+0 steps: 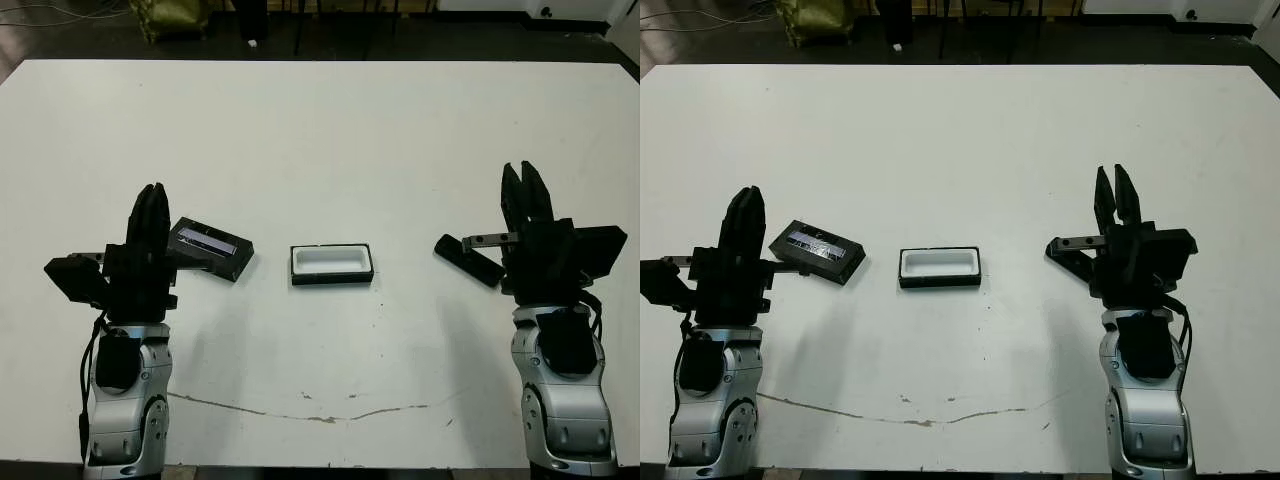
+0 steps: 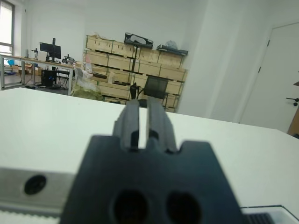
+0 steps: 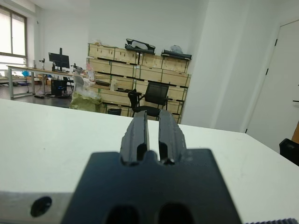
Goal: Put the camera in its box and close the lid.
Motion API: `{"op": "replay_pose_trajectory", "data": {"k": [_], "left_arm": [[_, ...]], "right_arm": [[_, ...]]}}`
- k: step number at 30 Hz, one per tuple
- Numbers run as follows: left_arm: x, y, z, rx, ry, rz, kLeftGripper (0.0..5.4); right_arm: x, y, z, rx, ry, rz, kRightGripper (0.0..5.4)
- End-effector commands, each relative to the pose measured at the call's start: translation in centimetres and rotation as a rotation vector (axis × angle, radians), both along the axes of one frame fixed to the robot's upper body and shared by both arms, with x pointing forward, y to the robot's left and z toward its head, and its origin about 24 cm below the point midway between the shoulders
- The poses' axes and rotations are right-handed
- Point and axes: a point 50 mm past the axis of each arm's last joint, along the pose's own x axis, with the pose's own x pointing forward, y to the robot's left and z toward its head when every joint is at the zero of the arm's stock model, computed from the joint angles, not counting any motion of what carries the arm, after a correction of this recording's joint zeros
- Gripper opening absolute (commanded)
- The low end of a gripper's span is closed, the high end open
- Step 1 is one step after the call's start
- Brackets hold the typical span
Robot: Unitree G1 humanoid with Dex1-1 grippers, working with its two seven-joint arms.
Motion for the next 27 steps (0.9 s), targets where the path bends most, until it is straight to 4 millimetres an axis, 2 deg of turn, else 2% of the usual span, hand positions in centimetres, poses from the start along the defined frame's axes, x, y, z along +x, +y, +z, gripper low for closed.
{"op": "replay_pose_trajectory", "data": {"k": [1,10,15,21,27], "left_arm": [[-0.1,0.2,-0.4,0.000,0.034,0.004,0.01],[-0.2,0.4,-0.5,-0.011,0.042,-0.006,0.01],[-0.2,0.6,-0.7,-0.026,0.033,-0.010,0.01],[-0.3,0.5,-0.8,-0.026,0.040,-0.013,0.01],[-0.4,0.5,-0.7,-0.019,0.034,-0.006,0.01]], "right_arm": [[-0.1,0.0,-0.6,-0.015,0.031,-0.015,0.00],[-0.1,0.3,-0.9,-0.034,0.055,-0.016,0.00],[-0.2,-0.4,-0.4,-0.042,0.059,0.010,0.00],[0.1,-2.5,0.6,-0.046,0.057,0.052,0.00],[0.7,-5.5,1.4,-0.103,0.109,0.030,0.00]]}}
